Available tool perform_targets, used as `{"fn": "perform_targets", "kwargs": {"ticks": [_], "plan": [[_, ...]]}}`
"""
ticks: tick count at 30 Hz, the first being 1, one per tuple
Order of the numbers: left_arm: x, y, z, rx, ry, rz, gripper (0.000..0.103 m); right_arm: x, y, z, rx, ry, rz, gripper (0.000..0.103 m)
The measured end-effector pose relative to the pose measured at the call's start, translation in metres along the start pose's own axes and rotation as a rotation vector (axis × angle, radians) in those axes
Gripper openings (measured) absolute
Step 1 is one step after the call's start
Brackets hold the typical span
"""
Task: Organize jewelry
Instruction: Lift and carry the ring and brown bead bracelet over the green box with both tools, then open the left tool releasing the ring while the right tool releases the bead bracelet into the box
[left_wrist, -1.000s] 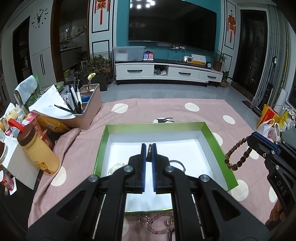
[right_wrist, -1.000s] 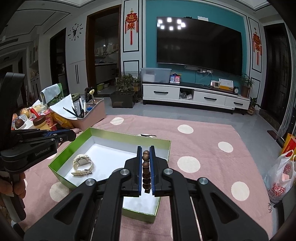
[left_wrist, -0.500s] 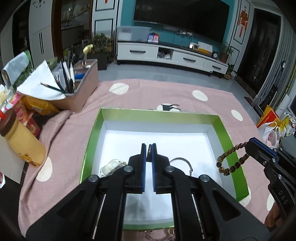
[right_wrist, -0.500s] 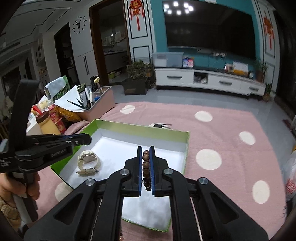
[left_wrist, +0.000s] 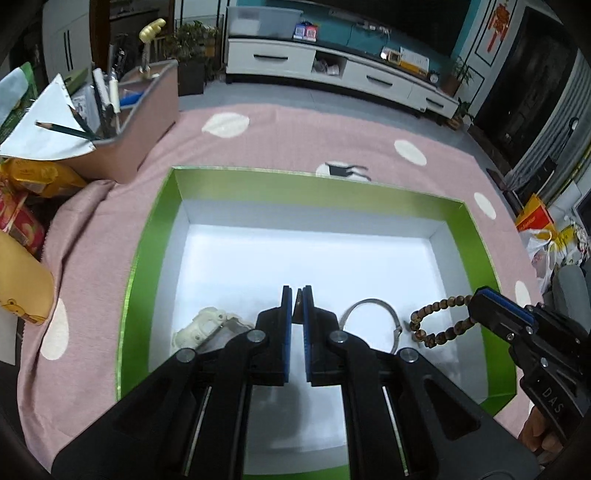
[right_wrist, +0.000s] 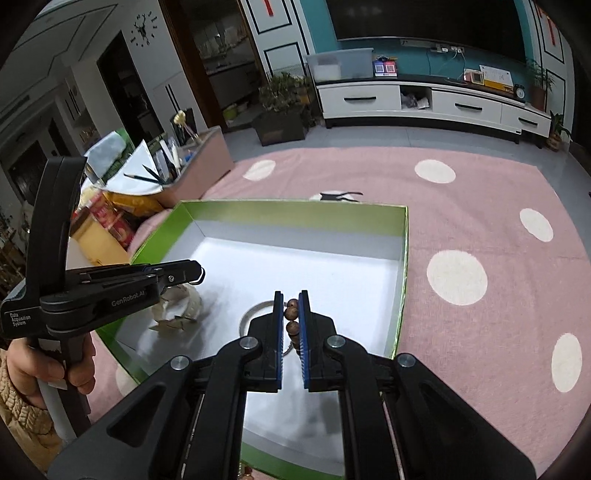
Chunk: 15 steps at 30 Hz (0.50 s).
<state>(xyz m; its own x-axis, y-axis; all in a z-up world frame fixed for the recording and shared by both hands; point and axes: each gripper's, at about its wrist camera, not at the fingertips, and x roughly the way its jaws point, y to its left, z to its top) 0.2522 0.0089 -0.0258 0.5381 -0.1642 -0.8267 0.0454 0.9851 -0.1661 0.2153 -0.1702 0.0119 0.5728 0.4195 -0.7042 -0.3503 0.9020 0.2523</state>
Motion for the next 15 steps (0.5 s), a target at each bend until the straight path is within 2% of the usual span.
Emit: {"fn": "perform_targets", "kwargs": {"ticks": [11, 15], "plan": [[0.018, -0.01, -0.003, 0.054, 0.025, 0.066, 0.005, 0.007, -0.002, -0.003, -0.023, 0.018, -0.04, 0.007], [0.014, -0.012, -0.004, 0.063, 0.018, 0.072, 0.019, 0.007, -0.002, -0.003, -0.023, 0.02, -0.047, 0.008]]}}
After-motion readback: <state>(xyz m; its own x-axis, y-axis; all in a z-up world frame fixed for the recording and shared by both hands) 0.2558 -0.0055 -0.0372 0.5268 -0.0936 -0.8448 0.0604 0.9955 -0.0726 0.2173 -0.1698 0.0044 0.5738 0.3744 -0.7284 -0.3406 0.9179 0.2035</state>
